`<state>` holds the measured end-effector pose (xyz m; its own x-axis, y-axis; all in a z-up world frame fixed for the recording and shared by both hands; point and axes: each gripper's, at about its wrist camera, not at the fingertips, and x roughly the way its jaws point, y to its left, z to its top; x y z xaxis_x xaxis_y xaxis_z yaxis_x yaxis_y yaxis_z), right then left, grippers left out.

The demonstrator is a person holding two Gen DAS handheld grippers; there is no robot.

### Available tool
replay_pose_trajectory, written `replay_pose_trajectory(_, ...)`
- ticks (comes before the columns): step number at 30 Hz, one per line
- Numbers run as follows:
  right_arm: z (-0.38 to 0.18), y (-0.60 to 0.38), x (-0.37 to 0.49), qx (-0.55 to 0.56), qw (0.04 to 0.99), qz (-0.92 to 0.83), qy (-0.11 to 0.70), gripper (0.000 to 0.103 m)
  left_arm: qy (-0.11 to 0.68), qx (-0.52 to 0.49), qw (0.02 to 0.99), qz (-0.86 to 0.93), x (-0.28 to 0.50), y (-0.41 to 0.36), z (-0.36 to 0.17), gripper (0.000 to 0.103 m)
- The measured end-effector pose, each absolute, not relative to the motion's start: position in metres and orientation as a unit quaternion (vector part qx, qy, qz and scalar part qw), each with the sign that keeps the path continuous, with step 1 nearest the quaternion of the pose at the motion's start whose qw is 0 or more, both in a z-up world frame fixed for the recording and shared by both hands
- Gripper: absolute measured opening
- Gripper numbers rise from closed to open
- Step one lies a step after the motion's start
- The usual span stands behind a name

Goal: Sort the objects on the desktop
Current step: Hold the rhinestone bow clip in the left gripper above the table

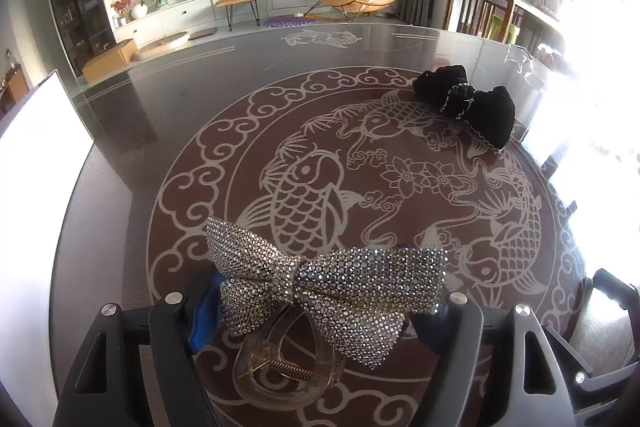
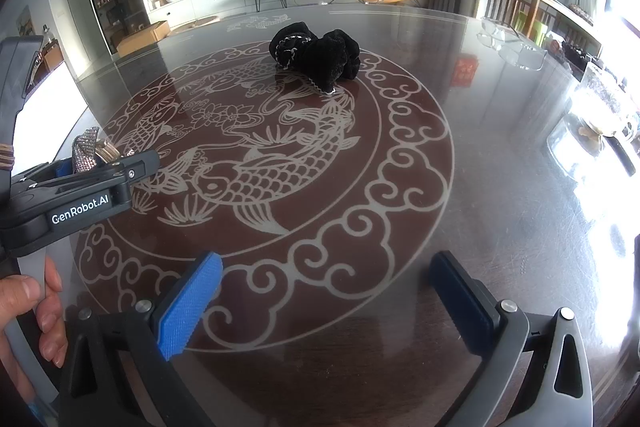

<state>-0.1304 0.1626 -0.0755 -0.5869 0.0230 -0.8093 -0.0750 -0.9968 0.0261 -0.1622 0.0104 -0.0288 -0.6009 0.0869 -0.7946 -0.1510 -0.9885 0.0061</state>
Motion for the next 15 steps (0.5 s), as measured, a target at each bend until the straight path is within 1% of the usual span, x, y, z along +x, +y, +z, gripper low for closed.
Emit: replay_pose_trajectory(15, -0.0754, 0.1623, -0.1304, -0.454, 0.029, 0.890, 0.029, 0.103, 0.036, -0.442, 0.066, 0.894, -0.1624, 0.0112, -0.0282, 0.076)
